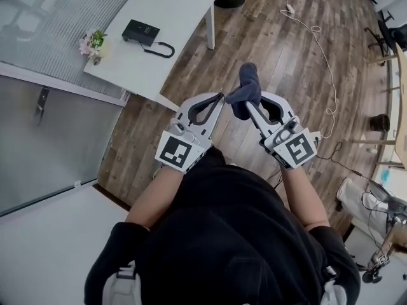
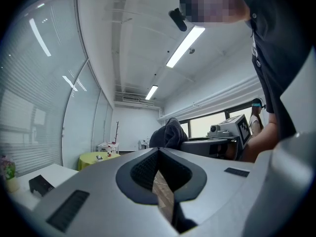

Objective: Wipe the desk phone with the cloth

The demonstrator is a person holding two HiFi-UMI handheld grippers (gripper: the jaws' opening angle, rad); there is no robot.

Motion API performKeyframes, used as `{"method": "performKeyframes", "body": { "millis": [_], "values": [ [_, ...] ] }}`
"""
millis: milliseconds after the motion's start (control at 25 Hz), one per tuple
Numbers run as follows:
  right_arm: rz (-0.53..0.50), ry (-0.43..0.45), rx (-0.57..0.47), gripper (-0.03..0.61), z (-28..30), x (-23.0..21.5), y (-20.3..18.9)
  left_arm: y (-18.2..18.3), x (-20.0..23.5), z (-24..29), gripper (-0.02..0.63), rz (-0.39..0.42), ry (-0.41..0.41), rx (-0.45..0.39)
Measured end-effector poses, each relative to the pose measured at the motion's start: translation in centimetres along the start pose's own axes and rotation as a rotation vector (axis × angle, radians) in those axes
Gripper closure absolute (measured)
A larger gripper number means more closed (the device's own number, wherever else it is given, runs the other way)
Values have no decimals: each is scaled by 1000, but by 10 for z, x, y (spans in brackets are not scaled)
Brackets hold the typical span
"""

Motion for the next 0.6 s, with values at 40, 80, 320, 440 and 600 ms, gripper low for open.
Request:
{"method": "performKeyframes", "body": {
  "millis": [40, 80, 320, 440, 600],
  "values": [
    [-4, 5, 0, 500, 11, -4, 0, 0, 11, 2, 603, -4, -4, -2],
    [-6, 9, -1, 500, 21, -9, 0, -1, 20, 3, 603, -8, -8, -1],
    [7, 14, 2, 500, 68, -31, -5, -3, 71, 13, 603, -22, 22, -15],
    [8, 9, 5, 500, 89, -41, -9, -6, 94, 16, 603, -16, 21, -3],
    [6, 11, 3, 500, 113, -51, -11, -2, 121, 20, 603, -13, 41, 0]
  ]
}}
Point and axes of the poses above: the fingertips, and each gripper's own axes: z forward along the fingers, x to its left, y out of its top, the point moved 9 cm from there along -z, backward along the fingers, and after that the axes turned 1 degree about -x, right-handed, at the moved point
